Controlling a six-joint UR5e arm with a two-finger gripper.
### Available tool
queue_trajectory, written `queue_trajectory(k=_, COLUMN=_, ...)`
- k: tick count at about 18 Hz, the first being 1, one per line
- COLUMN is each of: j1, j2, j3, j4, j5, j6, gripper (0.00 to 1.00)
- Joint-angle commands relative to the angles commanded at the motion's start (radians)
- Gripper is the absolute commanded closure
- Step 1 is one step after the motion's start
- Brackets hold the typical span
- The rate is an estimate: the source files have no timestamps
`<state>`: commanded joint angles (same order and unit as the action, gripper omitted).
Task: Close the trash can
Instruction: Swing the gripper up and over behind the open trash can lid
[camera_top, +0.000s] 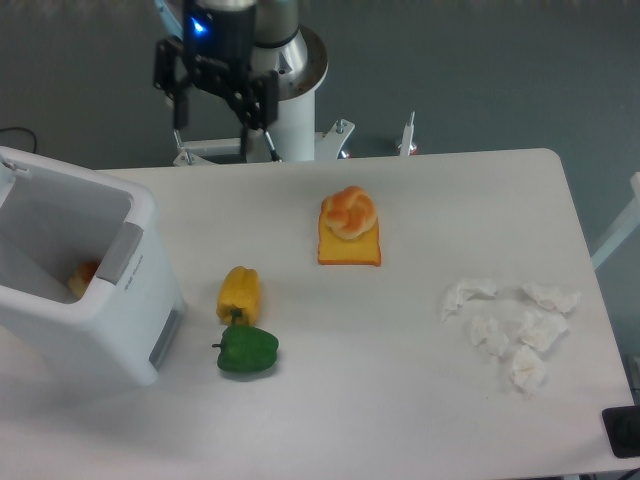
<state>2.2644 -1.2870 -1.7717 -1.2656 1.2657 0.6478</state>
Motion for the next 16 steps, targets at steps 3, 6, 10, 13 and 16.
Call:
queue_trajectory(k=3, j1=-0.043, j2=0.000, j3=0.003, j4=0.012, j5=-0.022, j6=-0.101, gripper=0.00)
queue_trajectory(k=6, j1=-0.084, j2=-0.003, j3=0.009, j4=0.011, j5=-0.032, j6=-0.135, gripper=0.00)
queue_trajectory(k=10, j1=-0.158, j2=-0.005, j3=0.021, j4=0.014, j5=-0.031, j6=-0.243, gripper=0.00)
queue_trajectory(k=13, j1=-0.215, j2=-0.029, j3=0.052, j4=0.025, j5=-0.031, j6=-0.302, gripper=0.00)
queue_trajectory(k=16, j1=-0.291, j2=-0.081, j3=0.093, j4=0.055, j5=-0.013, j6=-0.372, gripper=0.00)
